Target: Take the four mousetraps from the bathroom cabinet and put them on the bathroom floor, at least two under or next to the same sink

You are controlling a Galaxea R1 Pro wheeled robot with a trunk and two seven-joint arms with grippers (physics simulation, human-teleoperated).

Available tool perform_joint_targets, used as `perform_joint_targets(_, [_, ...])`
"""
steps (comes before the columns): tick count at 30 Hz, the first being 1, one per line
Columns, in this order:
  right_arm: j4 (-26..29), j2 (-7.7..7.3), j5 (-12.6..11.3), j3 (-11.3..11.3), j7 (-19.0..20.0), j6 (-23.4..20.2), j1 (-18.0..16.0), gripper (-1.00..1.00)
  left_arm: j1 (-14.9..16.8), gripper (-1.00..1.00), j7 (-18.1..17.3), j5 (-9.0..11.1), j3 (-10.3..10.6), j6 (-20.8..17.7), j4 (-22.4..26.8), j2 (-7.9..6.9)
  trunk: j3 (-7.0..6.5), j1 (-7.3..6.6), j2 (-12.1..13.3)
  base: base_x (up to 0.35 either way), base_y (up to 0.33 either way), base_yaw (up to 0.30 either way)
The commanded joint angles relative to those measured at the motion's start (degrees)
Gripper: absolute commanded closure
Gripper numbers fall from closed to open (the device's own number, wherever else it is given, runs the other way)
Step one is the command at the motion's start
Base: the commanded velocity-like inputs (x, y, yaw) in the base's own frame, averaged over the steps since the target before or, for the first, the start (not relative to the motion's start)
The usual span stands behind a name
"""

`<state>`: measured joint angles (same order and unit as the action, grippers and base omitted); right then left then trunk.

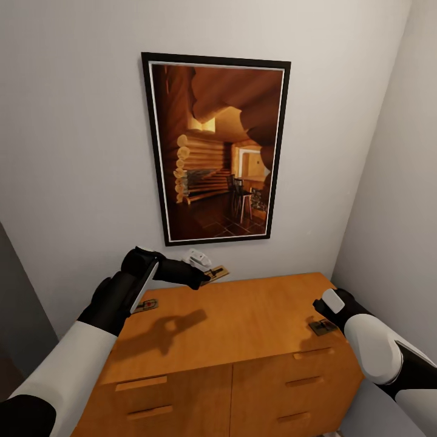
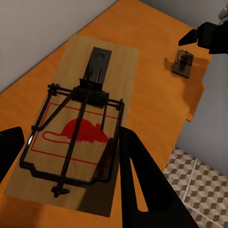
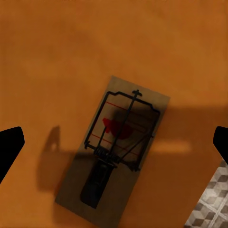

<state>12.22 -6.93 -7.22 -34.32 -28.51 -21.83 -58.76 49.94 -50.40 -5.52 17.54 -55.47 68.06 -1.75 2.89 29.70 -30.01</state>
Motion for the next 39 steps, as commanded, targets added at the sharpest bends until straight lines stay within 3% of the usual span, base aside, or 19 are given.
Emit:
perform_joint_targets(1, [0.1, -0.01, -0.6, 0.3, -0.3, -0.2, 0.0, -1.00, 0.1, 1.00, -0.6, -0.6, 0.0, -0.1, 0.1, -0.02, 0.12, 0.03, -0.1, 0.000, 0.000, 0.000])
perform_joint_targets(4, [0.1, -0.01, -0.6, 0.3, -0.3, -0.2, 0.0, -1.00, 0.1, 1.00, -0.6, -0.6, 0.0, -0.1, 0.1, -0.01, 0.12, 0.03, -0.1, 0.000, 0.000, 0.000])
perform_joint_targets(10, [0.1, -0.01, -0.6, 0.3, -0.3, -0.2, 0.0, -1.00, 0.1, 1.00, -0.6, -0.6, 0.1, -0.1, 0.1, 0.06, 1.20, 1.35, -2.5, 0.000, 0.000, 0.000])
perform_joint_targets(21, [0.1, -0.01, -0.6, 0.3, -0.3, -0.2, 0.0, -1.00, 0.1, 1.00, -0.5, -0.6, 0.1, -0.1, 0.1, 0.08, 1.20, 1.35, -2.5, 0.000, 0.000, 0.000])
perform_joint_targets(26, [0.1, -0.01, -0.6, 0.3, -0.3, -0.2, 0.0, -1.00, 0.1, 1.00, -0.5, -0.6, 0.1, -0.1, 0.1, 0.08, 2.10, 2.45, -4.5, 0.000, 0.000, 0.000])
perform_joint_targets(39, [0.1, -0.01, -0.6, 0.3, -0.4, -0.1, 0.1, -1.00, 0.1, 1.00, -0.5, -0.7, 0.1, 0.0, 0.1, 0.08, 2.10, 2.45, -4.5, 0.000, 0.000, 0.000])
